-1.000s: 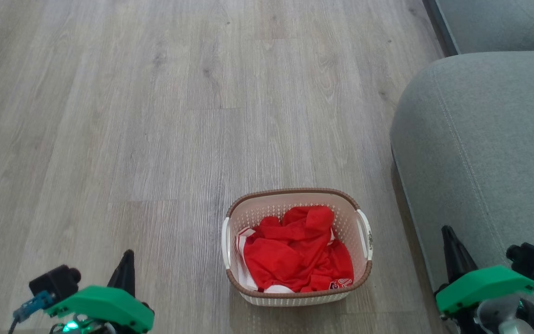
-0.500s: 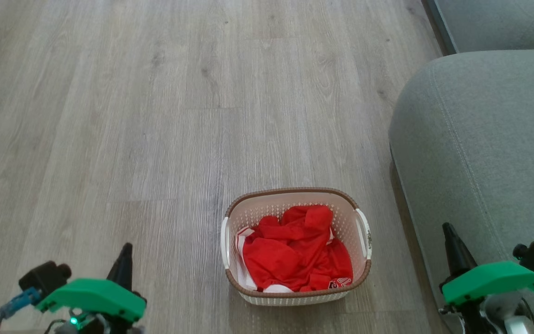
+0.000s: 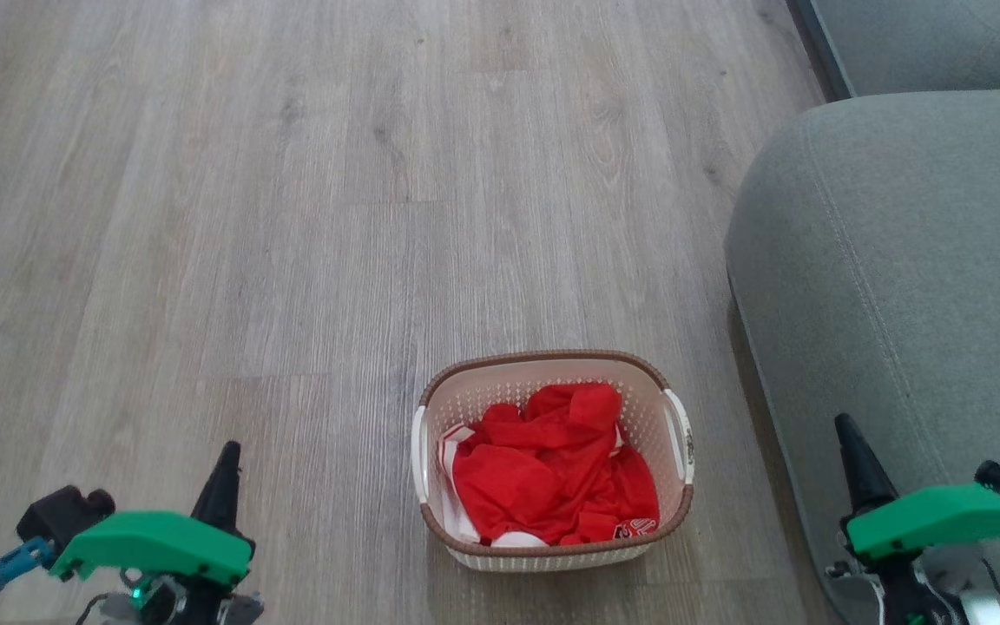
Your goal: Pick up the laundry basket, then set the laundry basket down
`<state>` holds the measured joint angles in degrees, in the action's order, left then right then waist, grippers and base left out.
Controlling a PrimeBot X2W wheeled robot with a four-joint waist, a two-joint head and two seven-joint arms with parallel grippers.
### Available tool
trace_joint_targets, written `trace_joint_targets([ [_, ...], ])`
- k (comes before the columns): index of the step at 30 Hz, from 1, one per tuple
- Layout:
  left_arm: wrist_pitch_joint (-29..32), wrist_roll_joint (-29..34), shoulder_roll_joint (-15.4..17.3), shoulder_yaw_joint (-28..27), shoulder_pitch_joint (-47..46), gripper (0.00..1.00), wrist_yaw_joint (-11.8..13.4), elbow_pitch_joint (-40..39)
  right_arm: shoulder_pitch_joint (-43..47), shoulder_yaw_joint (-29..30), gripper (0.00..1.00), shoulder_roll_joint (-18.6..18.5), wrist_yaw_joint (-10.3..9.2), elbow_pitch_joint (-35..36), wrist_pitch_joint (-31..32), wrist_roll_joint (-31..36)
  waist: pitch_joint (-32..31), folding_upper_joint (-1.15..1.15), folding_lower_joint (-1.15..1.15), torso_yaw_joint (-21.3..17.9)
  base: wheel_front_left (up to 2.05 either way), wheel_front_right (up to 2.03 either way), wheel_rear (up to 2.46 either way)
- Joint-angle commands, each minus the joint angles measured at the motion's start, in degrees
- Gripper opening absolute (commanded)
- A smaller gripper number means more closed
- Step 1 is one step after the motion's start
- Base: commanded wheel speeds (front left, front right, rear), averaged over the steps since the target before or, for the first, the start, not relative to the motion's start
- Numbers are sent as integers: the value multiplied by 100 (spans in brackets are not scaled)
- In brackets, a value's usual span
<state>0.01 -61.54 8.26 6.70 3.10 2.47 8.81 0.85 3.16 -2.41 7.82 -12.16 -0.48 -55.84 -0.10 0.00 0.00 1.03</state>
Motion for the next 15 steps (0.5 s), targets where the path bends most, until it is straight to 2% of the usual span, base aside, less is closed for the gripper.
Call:
trace_joint_targets([
  [1,38,-164,-13,-204,-336,0,-74,-104,-350,-35,0,-120,-19,156,54,-202,1,0,0,-3,0,0,0],
  [15,172,-951,-126,-464,-488,0,-316,59,-439,27,0,-126,-23,68,194,-1131,8,0,0,-29,0,0,0],
])
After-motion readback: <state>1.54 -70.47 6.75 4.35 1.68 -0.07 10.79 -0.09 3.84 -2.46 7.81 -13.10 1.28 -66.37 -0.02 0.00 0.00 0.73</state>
